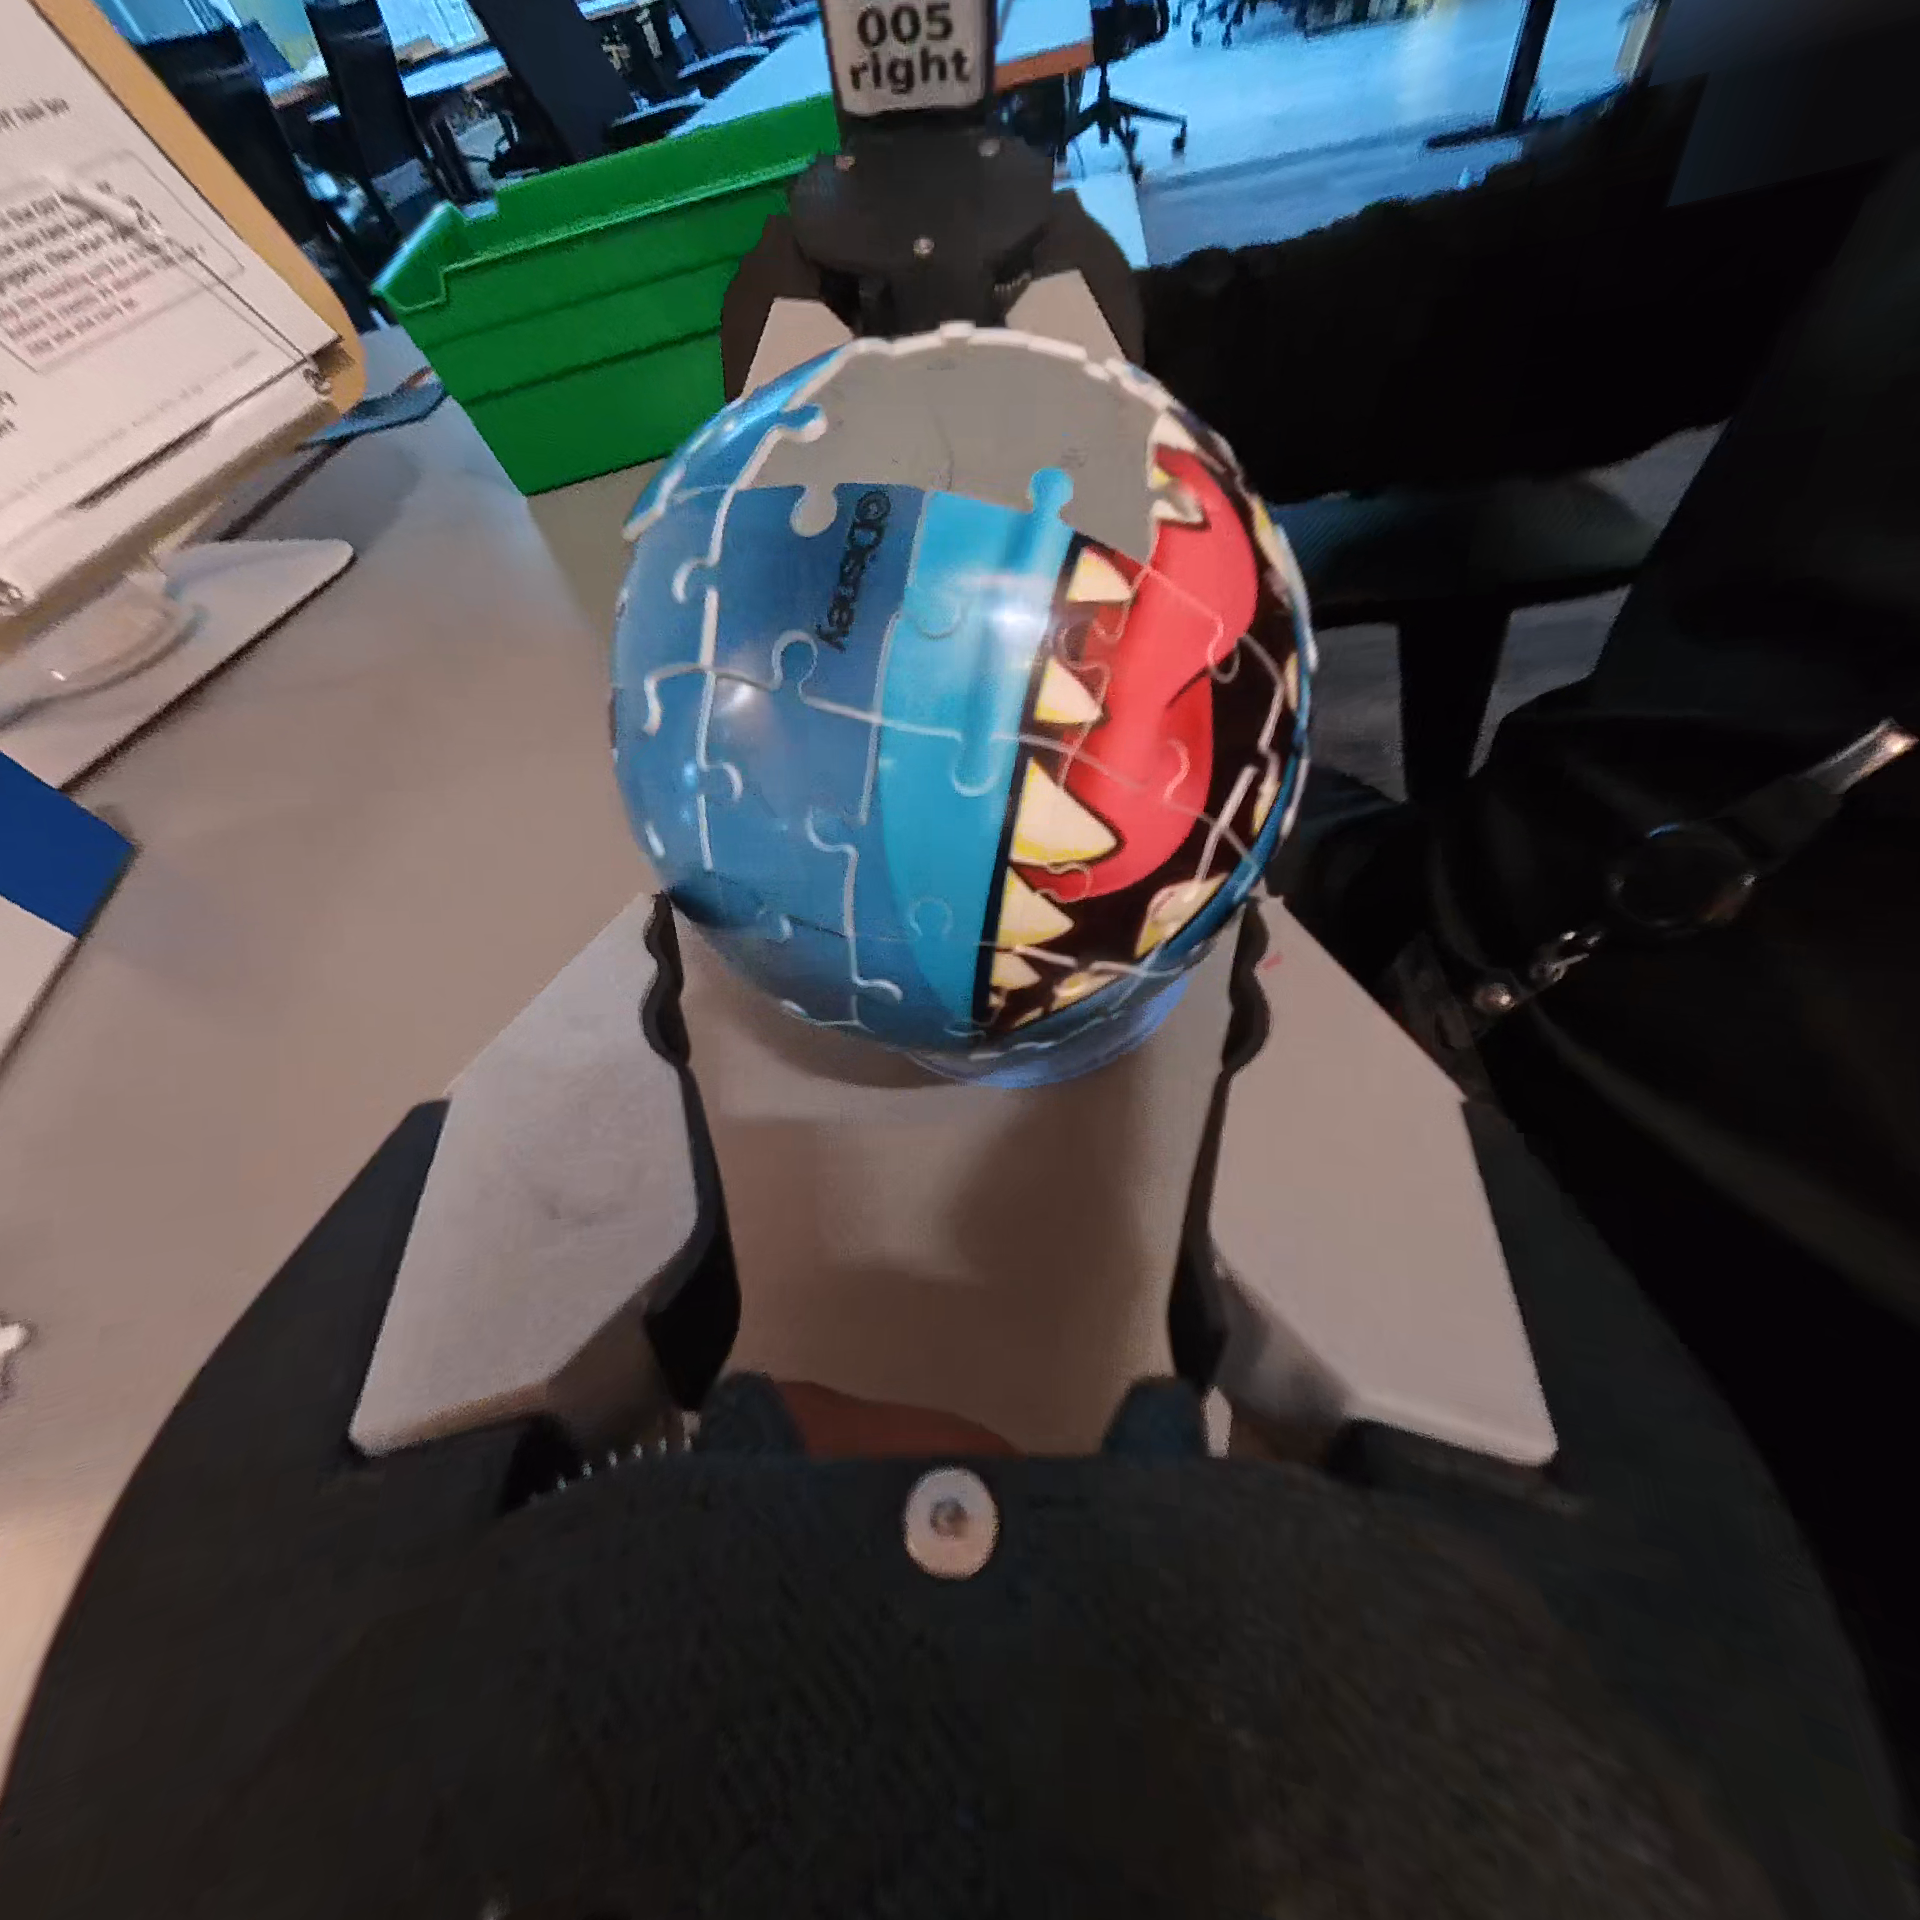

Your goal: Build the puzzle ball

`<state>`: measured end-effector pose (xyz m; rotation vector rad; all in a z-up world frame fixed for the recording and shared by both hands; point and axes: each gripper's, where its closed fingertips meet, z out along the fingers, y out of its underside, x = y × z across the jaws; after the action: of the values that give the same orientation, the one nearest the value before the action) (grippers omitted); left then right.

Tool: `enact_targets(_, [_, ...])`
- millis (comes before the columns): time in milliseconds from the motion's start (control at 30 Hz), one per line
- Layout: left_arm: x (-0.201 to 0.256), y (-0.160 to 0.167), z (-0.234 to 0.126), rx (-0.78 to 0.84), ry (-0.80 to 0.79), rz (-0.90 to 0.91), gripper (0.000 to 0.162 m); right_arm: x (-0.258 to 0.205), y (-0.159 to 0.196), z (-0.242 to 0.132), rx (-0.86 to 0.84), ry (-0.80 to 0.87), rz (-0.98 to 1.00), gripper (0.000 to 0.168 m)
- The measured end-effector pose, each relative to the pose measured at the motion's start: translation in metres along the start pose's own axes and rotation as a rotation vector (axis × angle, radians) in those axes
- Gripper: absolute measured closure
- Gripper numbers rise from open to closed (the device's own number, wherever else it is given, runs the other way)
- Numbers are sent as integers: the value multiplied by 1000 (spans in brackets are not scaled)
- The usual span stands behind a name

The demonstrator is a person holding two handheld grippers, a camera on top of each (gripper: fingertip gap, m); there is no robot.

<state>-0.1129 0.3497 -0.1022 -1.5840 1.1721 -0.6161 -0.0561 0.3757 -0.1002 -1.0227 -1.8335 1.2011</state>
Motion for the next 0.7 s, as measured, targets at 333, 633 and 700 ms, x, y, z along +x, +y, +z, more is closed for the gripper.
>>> enact_targets(333, [-10,-12,-17,128,12,-141,63,16,-8,-3,57,-10,150,86])
enact_targets(633, [5,-7,-13,75,-26,84,64,-3,-3,3,11,21,-59,71])
enact_targets(700, [5,-5,-10,60,-58,151,64,-5,-1,3,0,46,-114,72])
